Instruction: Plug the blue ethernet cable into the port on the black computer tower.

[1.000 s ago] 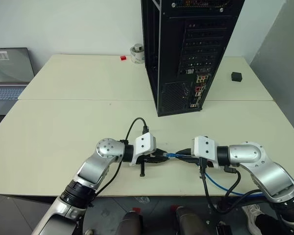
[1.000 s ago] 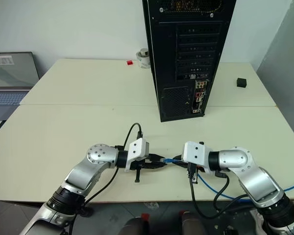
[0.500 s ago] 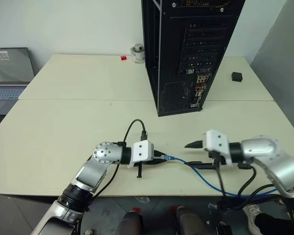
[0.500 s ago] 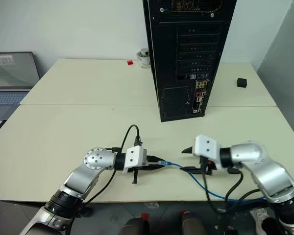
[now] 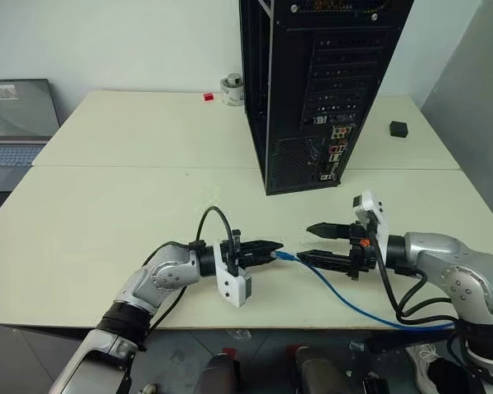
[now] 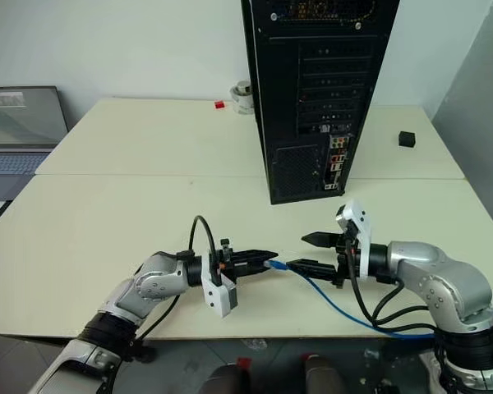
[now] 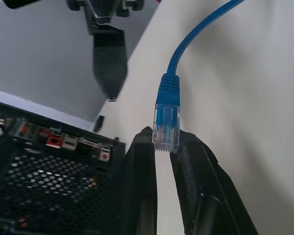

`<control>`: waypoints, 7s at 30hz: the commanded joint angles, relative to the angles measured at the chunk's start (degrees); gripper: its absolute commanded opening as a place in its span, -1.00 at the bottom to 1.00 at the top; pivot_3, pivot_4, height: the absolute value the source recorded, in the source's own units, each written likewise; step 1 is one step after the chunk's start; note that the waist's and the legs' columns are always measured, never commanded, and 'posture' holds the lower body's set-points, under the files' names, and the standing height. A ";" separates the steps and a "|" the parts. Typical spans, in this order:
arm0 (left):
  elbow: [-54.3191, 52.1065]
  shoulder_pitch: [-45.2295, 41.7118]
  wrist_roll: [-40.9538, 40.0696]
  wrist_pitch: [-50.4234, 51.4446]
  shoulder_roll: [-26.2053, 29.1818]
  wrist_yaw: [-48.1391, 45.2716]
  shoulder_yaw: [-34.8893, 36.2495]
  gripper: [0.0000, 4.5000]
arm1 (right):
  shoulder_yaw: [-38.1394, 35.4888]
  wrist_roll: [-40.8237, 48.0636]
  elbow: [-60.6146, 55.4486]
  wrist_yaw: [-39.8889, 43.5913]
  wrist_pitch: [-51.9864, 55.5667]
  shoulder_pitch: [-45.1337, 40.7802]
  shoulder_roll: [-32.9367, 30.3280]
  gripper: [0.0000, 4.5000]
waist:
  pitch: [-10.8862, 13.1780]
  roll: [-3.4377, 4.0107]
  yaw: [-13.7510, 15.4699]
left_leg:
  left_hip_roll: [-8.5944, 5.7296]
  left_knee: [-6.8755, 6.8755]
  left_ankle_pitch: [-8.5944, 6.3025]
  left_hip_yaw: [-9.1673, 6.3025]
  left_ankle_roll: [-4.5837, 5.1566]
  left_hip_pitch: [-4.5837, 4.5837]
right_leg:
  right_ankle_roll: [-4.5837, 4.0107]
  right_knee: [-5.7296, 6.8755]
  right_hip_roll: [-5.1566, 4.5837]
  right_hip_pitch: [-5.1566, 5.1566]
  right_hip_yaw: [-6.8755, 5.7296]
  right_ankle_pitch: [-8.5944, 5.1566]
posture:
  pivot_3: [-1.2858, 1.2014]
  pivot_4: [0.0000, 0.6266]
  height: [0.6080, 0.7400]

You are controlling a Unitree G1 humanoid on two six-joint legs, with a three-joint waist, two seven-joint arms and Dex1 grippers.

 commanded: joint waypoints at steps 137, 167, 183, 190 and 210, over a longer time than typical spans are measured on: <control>-33.63 -4.92 -30.09 85.03 -18.46 8.07 2.19 0.85 | -3.07 -33.19 19.69 -45.95 -20.06 -18.56 24.07 -1.00 | -0.01 0.03 -0.37 | 0.04 -0.04 0.01 0.06 -0.02 -0.04 | 0.00 0.02 0.32 -0.09 0.16 0.00 | 0.03 -0.52 1.00; -33.50 -4.69 -29.60 84.98 -18.26 7.99 1.83 0.85 | -1.53 -33.24 16.61 -45.62 -17.02 -19.38 25.67 -1.00 | 0.00 0.03 -1.57 | 0.07 -0.10 0.01 0.07 -0.02 -0.01 | 0.00 0.00 0.34 -0.10 0.19 0.00 | 0.03 -0.52 1.00; -33.15 -4.53 -29.11 84.80 -18.05 7.43 1.90 0.85 | -1.73 -34.12 13.64 -45.41 -14.14 -18.10 25.82 -1.00 | 0.00 0.03 -1.42 | 0.05 -0.10 0.01 0.05 -0.02 -0.06 | 0.00 -0.02 0.32 -0.12 0.18 0.00 | 0.03 -0.52 1.00; -33.02 -4.49 -28.80 84.76 -18.05 7.28 2.05 0.85 | -1.45 -34.64 15.27 -45.08 -14.99 -18.00 25.78 -1.00 | 0.00 0.03 -1.42 | 0.05 -0.10 0.01 0.05 -0.02 -0.06 | 0.00 -0.02 0.32 -0.12 0.18 0.00 | 0.03 -0.52 1.00; -33.26 -4.24 -28.47 84.97 -18.42 7.37 2.05 0.85 | -2.07 -35.10 17.42 -45.91 -16.68 -18.41 25.86 -1.00 | 0.00 0.03 -1.42 | 0.05 -0.10 0.01 0.05 -0.02 -0.06 | 0.01 -0.03 0.32 -0.12 0.18 0.00 | 0.03 -0.52 1.00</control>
